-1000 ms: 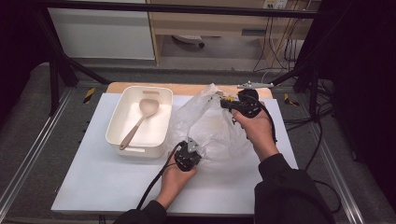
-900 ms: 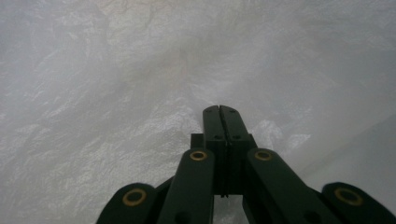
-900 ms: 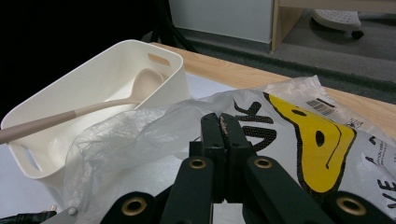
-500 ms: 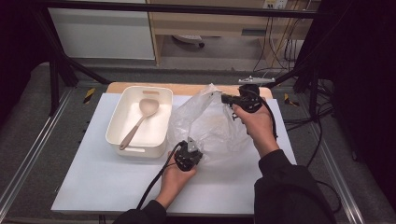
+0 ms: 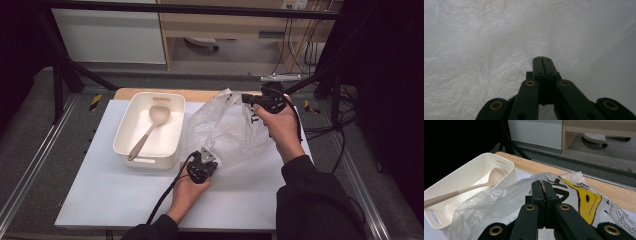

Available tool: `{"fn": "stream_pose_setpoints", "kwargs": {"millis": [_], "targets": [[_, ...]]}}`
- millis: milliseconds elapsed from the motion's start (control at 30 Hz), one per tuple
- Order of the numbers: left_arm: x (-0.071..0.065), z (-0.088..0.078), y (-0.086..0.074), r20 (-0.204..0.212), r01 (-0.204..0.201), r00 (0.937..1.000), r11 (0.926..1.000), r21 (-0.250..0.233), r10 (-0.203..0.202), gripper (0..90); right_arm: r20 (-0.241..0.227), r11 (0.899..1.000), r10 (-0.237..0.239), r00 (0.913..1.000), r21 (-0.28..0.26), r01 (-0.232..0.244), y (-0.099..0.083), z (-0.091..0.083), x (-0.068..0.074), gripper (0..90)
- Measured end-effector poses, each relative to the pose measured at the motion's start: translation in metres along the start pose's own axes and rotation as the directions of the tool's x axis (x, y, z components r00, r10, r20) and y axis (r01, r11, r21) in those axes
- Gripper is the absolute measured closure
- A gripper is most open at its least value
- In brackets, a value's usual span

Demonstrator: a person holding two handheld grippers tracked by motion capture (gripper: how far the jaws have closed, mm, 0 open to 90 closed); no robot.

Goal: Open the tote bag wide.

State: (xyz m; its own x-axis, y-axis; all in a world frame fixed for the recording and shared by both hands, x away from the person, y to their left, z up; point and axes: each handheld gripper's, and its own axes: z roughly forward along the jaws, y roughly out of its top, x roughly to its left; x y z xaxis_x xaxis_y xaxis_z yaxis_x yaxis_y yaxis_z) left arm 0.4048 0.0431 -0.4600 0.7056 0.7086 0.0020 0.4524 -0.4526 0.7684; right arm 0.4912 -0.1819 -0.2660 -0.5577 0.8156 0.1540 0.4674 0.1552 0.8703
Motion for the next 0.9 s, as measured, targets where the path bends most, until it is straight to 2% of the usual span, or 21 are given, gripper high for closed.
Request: {"fn": "stream_pose_setpoints", "kwargs": {"millis": [267, 467, 567, 733, 833, 900], "targets": [[0.001, -0.001, 0.001, 0.002, 0.011, 0.9999, 0.9999, 0.003, -0.011, 90.0, -0.014, 0.998, -0.022, 0.9997, 0.051, 0.023, -0.016, 0.006, 0.004, 90.0], [0.003, -0.012, 0.005, 0.013, 0.015, 0.9998, 0.9998, -0.015, -0.015, 90.0, -0.024, 0.998, -0.025, 0.9994, 0.064, 0.026, -0.026, 0.013, 0.007, 90.0], [0.001, -0.022, 0.009, 0.021, 0.001, 0.9998, 0.9996, -0.029, 0.000, 90.0, -0.024, 0.997, -0.023, 0.9994, 0.069, 0.024, -0.028, 0.015, 0.008, 90.0], [-0.001, -0.046, 0.016, 0.055, 0.012, 0.9984, 0.9977, -0.067, -0.008, 90.0, -0.032, 0.997, -0.018, 0.9993, 0.075, 0.021, -0.033, 0.017, 0.009, 90.0], [-0.002, -0.062, 0.019, 0.097, 0.029, 0.9951, 0.9964, -0.080, -0.021, 90.0, -0.036, 0.997, -0.016, 0.9992, 0.078, 0.019, -0.036, 0.018, 0.010, 90.0], [-0.003, -0.076, 0.024, 0.093, 0.011, 0.9957, 0.9951, -0.098, -0.001, 90.0, -0.042, 0.997, -0.020, 0.9989, 0.074, 0.023, -0.038, 0.020, 0.011, 90.0]]}}
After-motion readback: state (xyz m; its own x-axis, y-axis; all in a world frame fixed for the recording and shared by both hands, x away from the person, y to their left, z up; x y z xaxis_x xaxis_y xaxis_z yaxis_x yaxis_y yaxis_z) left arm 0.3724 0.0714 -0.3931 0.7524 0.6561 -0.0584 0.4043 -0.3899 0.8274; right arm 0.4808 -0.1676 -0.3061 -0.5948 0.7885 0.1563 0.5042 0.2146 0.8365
